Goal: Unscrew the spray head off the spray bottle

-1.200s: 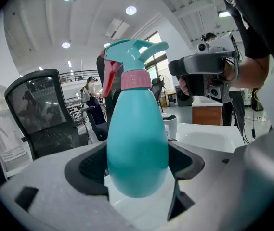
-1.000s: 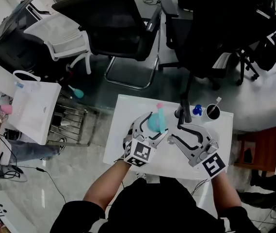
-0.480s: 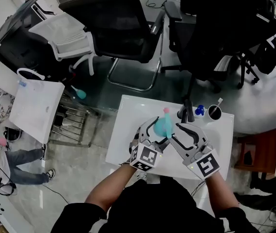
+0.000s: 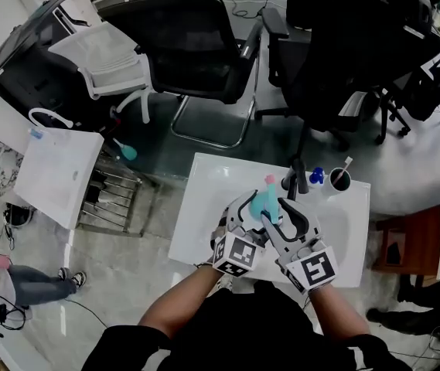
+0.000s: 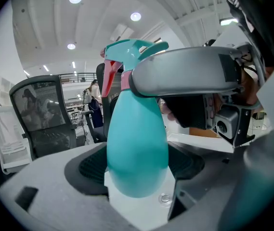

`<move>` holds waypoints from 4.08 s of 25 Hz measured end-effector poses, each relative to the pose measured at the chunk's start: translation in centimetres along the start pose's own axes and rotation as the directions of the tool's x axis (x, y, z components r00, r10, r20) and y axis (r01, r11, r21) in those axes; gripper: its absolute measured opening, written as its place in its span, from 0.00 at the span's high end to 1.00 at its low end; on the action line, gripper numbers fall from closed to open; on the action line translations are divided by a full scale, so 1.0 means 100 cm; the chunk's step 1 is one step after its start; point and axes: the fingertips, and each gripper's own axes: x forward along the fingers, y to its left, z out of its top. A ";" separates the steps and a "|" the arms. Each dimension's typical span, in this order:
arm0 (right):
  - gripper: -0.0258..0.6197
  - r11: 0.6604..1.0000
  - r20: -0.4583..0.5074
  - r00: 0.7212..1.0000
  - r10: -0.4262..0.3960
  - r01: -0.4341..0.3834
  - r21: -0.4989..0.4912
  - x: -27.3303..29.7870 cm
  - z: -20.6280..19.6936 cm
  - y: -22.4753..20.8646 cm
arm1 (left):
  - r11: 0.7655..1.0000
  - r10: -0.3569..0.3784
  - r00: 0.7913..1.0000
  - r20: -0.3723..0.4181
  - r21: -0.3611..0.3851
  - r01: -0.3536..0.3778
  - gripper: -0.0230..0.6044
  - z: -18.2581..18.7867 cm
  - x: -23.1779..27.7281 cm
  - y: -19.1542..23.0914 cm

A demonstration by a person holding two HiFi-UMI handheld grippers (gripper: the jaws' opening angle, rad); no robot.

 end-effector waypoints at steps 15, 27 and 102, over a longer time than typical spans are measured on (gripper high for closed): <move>0.74 0.999 0.065 0.998 0.012 -0.009 -0.036 -0.013 0.016 0.002 | 0.999 -0.047 0.999 0.017 0.013 0.047 0.34 0.011 -0.012 -0.010; 0.75 0.964 0.117 0.959 0.258 -0.263 0.028 -0.033 0.047 0.014 | 0.969 -0.241 0.965 0.103 0.073 0.234 0.35 0.045 -0.042 -0.025; 0.75 0.648 0.161 0.636 0.755 -0.761 -0.029 -0.079 0.080 0.062 | 0.668 -0.742 0.662 0.103 0.186 0.721 0.36 0.081 -0.100 -0.084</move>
